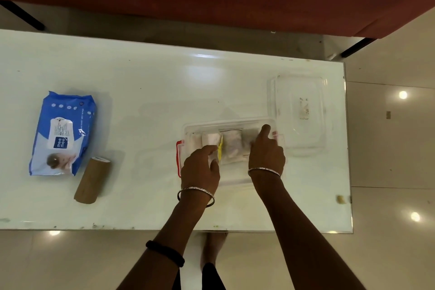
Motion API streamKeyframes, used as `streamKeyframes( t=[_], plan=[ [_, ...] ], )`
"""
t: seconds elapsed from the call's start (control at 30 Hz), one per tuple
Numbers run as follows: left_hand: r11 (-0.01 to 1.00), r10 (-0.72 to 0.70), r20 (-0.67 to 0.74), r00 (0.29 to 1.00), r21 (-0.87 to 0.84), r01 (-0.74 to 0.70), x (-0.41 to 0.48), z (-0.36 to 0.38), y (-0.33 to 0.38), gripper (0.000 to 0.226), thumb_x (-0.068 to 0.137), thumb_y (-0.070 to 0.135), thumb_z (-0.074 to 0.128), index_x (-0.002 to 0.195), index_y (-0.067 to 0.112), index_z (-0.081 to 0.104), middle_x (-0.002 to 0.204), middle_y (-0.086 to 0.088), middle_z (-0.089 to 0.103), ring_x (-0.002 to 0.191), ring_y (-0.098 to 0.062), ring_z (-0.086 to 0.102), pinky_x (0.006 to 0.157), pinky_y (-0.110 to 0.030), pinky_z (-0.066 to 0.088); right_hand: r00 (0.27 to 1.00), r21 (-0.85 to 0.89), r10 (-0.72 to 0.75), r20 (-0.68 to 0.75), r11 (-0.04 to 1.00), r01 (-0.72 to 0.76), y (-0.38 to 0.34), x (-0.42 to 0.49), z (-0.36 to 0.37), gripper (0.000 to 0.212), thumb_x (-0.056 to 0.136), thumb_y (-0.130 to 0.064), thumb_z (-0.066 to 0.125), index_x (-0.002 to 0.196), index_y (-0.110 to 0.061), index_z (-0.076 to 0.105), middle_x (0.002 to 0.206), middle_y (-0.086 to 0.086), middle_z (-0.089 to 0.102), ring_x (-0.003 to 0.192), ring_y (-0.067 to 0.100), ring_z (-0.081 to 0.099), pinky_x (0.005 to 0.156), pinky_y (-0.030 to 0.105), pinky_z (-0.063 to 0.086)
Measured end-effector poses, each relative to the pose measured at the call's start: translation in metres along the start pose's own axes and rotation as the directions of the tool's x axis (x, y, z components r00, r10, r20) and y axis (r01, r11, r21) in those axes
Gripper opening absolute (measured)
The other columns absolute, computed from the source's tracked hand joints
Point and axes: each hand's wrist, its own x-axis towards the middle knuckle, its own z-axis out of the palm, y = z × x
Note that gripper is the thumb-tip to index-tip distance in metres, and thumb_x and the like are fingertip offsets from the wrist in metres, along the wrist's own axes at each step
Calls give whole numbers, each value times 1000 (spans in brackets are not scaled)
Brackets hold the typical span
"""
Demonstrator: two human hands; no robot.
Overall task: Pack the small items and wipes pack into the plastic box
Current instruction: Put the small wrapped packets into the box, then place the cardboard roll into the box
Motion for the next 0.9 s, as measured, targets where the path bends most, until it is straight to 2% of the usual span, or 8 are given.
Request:
streamKeyframes(
  t=[0.1,0.27,0.4,0.53,0.63,0.73,0.8,0.9],
  plan=[
    [999,-18,69,997,51,14,3,-1,-1,34,90,20,56,125,19,59,122,-4,64,111,-23,61,94,-39,50,997,-20,-57,42,998,58,-1,2,5,45,88,0,49,132,-5,41,84,13,70,77,34,70,58,31,38],
    [996,8,-28,1000,-88,-10,1,-13,-2,28,89,13,57,115,18,65,113,1,69,97,-15,67,88,-32,53,999,99,-31,14,995,30,-1,-3,-2,23,95,-8,42,115,-9,55,94,12,71,91,32,68,71,35,47],
    [969,-6,-165,986,-243,-34,-7,-36,-11,19,87,8,58,99,17,70,93,5,73,77,-8,68,74,-20,55,998,385,28,-55,923,-5,-11,-34,-20,11,90,-13,55,97,-14,64,85,5,74,80,27,70,67,28,45],
    [957,-63,-315,947,-288,-32,-17,-72,-38,16,87,7,58,93,18,69,86,8,72,73,-6,67,68,-13,52,975,540,-76,-208,822,179,-45,-76,-36,8,86,-13,65,91,-19,68,75,-4,71,65,13,67,61,20,43],
    [966,-133,-408,903,-258,25,-23,-102,-73,17,86,5,59,92,17,69,86,5,71,73,-8,66,69,-20,54,939,614,-191,-286,716,332,-88,-104,-36,9,85,-10,67,90,-17,69,74,-5,70,61,8,64,60,19,50],
    [984,-172,-508,844,-131,121,-26,-129,-114,16,83,4,63,95,11,70,91,-5,72,81,-21,67,73,-26,50,924,655,-294,-243,653,380,-136,-125,-27,9,84,-9,67,89,-15,70,77,-5,71,63,8,64,60,18,50],
    [968,-227,-490,842,-23,248,-26,-142,-140,22,81,8,66,103,9,67,102,-11,70,94,-28,65,82,-34,51,908,675,-375,-186,623,396,-164,-137,-20,9,84,-8,65,88,-15,70,77,-5,70,64,7,63,62,14,49],
    [914,-343,-371,863,81,398,-23,-153,-174,41,80,21,69,117,11,59,117,-14,63,108,-32,59,91,-42,48,899,690,-438,-32,641,336,-197,-150,-3,10,87,-12,61,90,-15,70,82,-4,71,72,10,65,69,22,55]
  ],
)
